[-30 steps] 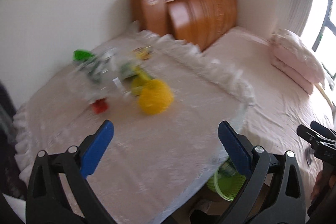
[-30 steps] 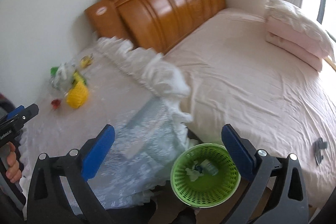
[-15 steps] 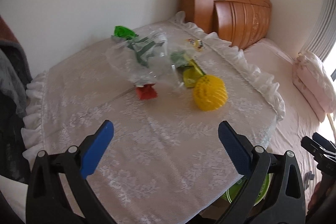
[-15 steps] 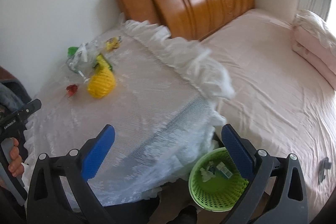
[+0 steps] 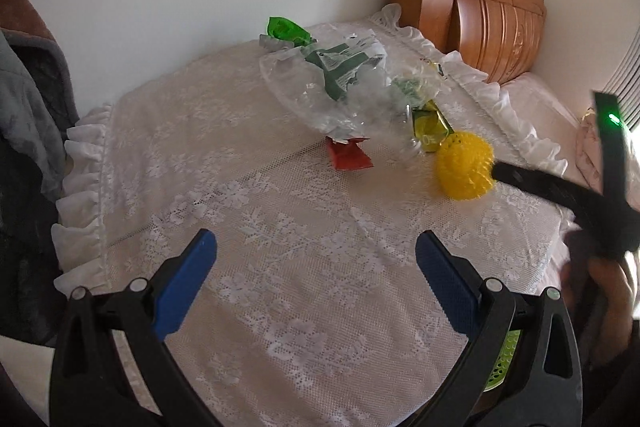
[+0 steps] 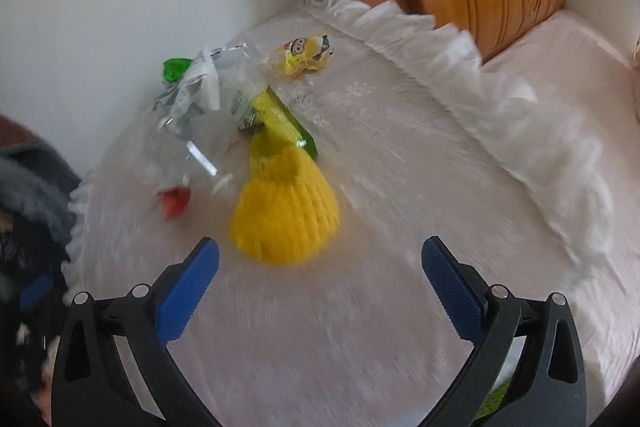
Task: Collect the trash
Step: 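Move the right tool back over the bed to the yellow foam net, then grasp the yellow foam net with the right tool while the left tool grasps the clear bottle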
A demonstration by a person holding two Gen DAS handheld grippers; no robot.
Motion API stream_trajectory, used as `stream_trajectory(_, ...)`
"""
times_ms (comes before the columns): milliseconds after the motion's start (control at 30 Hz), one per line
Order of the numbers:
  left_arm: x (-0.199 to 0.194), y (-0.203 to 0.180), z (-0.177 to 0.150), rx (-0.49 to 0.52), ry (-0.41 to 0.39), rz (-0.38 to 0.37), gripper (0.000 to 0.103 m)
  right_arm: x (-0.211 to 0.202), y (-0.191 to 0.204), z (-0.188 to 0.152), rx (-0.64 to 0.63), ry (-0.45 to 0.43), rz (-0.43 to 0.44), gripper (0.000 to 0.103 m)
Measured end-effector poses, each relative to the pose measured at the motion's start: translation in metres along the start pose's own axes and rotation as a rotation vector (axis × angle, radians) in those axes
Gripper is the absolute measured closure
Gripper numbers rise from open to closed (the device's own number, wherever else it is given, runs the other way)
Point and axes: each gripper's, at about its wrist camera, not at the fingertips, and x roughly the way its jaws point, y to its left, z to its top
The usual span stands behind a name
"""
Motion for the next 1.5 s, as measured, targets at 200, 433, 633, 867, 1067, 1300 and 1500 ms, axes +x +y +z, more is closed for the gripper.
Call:
stream_trajectory(200,0.011,-0.008,0.015,0.017,0.004,-0.025,0.008,0.037,-0.005,0.010,0.088,0.100,0.081,0.051)
stream_trajectory(433,0.025,-0.035,0.035,-0.032,-0.005,-0.072,0.008,0.012,-0.013,0.006,0.069,0.074,0.128,0.076)
stream_trajectory(633,0.055,-0.065,0.055,-0.142,0.008,-0.078,0.008,-0.033,-0.029,0.001,0.017,-0.001,0.097,0.076)
stream_trajectory(867,0.102,-0.084,0.078,-0.312,-0.004,0.070,0.008,-0.078,-0.070,-0.009,0.040,-0.034,0.055,0.076)
stream_trajectory(1067,0.143,-0.079,0.090,-0.462,0.034,0.188,0.011,-0.089,-0.098,-0.019,0.066,-0.017,0.030,0.076)
stream_trajectory(1300,0.156,-0.077,0.091,-0.470,0.030,0.230,0.025,-0.092,-0.101,-0.020,0.055,-0.010,0.025,0.076)
stream_trajectory(1500,0.137,-0.081,0.087,-0.402,-0.022,0.168,0.038,-0.094,-0.096,-0.020,0.040,-0.012,0.032,0.076)
